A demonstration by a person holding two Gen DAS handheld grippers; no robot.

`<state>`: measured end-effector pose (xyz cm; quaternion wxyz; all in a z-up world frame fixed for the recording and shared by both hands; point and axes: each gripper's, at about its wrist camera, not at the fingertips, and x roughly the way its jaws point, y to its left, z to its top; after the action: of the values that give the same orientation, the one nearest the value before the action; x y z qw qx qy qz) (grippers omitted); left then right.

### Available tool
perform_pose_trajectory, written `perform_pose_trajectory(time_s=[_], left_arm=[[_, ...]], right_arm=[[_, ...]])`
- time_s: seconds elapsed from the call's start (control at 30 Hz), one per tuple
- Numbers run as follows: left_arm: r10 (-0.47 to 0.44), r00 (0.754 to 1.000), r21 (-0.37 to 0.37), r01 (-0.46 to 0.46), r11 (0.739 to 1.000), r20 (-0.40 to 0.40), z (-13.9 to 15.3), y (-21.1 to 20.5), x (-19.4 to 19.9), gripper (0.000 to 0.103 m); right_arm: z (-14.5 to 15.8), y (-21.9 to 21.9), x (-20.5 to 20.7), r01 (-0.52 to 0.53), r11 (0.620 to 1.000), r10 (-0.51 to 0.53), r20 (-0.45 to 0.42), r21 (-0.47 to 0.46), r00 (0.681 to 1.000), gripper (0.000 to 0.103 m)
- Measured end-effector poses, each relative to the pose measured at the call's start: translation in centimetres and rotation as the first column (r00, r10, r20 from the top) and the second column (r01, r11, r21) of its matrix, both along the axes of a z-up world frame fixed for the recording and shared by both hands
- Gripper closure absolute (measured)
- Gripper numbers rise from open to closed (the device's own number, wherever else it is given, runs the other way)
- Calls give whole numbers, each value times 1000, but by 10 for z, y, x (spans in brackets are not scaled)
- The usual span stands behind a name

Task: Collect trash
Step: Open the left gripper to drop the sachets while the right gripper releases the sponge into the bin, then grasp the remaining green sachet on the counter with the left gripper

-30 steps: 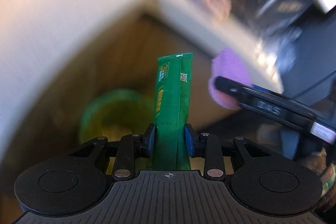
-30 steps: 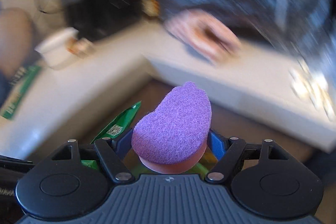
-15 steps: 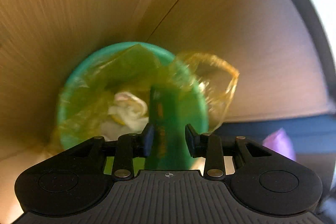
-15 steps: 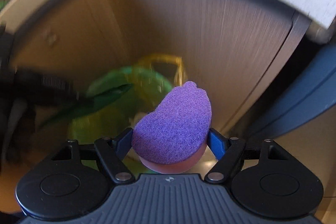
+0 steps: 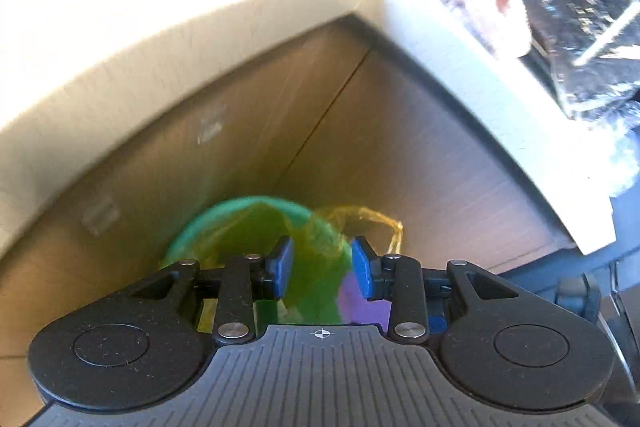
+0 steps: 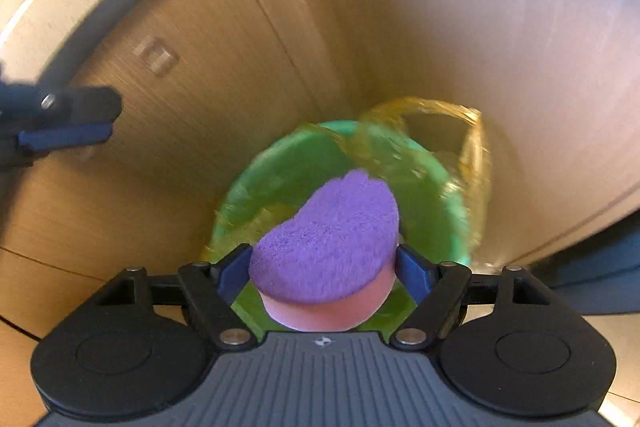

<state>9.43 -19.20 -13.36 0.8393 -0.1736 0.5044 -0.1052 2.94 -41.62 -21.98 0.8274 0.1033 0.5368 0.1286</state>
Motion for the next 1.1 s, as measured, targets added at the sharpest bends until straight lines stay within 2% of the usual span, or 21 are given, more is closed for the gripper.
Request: perform_pose_trajectory(time_s=[0.13, 0.23, 0.3, 0.4, 0.5, 0.6, 0.63, 0.7, 0.77, 0.87, 1.03, 1.1], left_arm=[[32, 998, -21, -31, 999, 45, 28, 17, -9, 67], [97, 993, -17, -96, 995, 70, 51, 42, -15, 67], [144, 985, -32, -142, 989, 95, 68, 60, -18, 67], [219, 959, -43, -215, 976, 180, 98, 93, -23, 67], [316, 912, 40, -337, 941, 263, 127, 132, -18, 67], [322, 880, 249, -419, 873, 350, 147, 167, 0, 67], [318, 876, 282, -428, 859, 362, 149, 181, 9, 67], [321, 880, 277, -425, 862, 351, 145, 210, 29, 67], [321, 886, 285, -420, 861, 335, 136, 231, 53, 67], [305, 904, 350, -402, 846, 300, 115, 248, 85, 67], [256, 931, 409, -347, 844, 260, 87, 266, 108, 66], [236, 933, 411, -335, 848, 273, 82, 270, 110, 60]], right_arm=[[12, -3, 16, 53, 995, -53, -8, 82, 999, 19], [13, -14, 29, 147, 980, -139, -70, 131, 988, 18], [18, -16, 34, 201, 971, -190, -98, 127, 977, 18], [45, -6, 35, 203, 975, -201, -35, 89, 979, 18], [81, 18, 38, 175, 984, -172, 100, -27, 980, 18], [112, 51, 41, 191, 966, -143, 259, -173, 955, 18], [120, 62, 43, 200, 960, -135, 297, -198, 945, 18], [132, 82, 42, 201, 961, -128, 337, -190, 933, 18], [139, 99, 40, 195, 967, -130, 344, -163, 930, 18], [141, 122, 36, 206, 965, -145, 325, -162, 934, 18], [146, 151, 28, 208, 944, -122, 315, -258, 941, 18], [153, 158, 22, 213, 934, -115, 324, -286, 939, 18]])
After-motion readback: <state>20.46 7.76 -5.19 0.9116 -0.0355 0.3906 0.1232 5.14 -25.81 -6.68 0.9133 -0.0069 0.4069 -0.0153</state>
